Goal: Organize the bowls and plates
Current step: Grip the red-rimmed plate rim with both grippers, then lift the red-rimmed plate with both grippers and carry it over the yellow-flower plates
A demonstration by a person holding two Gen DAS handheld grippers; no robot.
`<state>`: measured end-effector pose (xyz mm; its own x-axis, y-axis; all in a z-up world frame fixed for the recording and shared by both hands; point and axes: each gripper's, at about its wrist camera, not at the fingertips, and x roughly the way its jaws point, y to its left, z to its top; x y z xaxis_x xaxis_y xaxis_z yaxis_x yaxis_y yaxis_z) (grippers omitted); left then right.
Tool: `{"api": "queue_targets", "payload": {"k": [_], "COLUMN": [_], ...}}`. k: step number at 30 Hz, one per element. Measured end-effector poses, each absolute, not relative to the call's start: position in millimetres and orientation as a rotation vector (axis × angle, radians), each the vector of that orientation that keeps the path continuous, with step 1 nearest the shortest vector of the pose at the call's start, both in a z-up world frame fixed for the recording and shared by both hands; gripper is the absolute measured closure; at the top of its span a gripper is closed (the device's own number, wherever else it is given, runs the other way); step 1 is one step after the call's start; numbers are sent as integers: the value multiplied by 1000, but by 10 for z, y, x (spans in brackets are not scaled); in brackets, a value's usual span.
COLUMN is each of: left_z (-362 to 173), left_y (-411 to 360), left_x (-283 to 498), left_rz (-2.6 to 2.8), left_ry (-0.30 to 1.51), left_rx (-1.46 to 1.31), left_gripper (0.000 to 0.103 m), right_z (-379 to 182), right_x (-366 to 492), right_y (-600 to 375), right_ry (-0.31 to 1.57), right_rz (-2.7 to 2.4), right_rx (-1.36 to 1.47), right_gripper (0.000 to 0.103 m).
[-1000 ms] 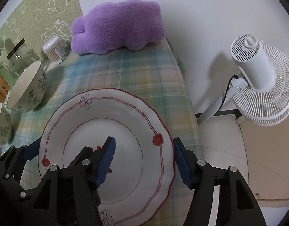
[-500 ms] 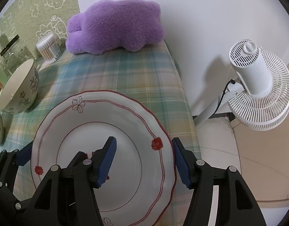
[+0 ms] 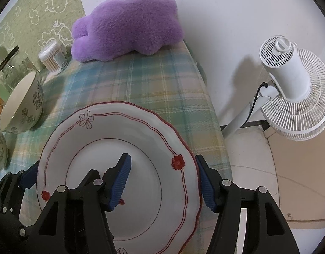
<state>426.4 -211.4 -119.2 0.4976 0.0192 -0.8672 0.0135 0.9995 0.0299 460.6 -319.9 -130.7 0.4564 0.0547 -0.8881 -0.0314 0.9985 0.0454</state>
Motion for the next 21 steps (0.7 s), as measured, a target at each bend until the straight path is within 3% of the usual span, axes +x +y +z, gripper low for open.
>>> {"api": "queue_targets", "payload": {"k": [21], "left_z": [-735], "left_y": [-2098], "left_x": [3992], "left_rz": [-16], "left_ry": [1018], "left_rx": [15], "left_gripper": [26], "right_z": [-854], "right_x": [4344], "right_y": [-3228], "right_ry": [1067], "right_rz": [36], "right_rx": [41], "right_gripper": [38]}}
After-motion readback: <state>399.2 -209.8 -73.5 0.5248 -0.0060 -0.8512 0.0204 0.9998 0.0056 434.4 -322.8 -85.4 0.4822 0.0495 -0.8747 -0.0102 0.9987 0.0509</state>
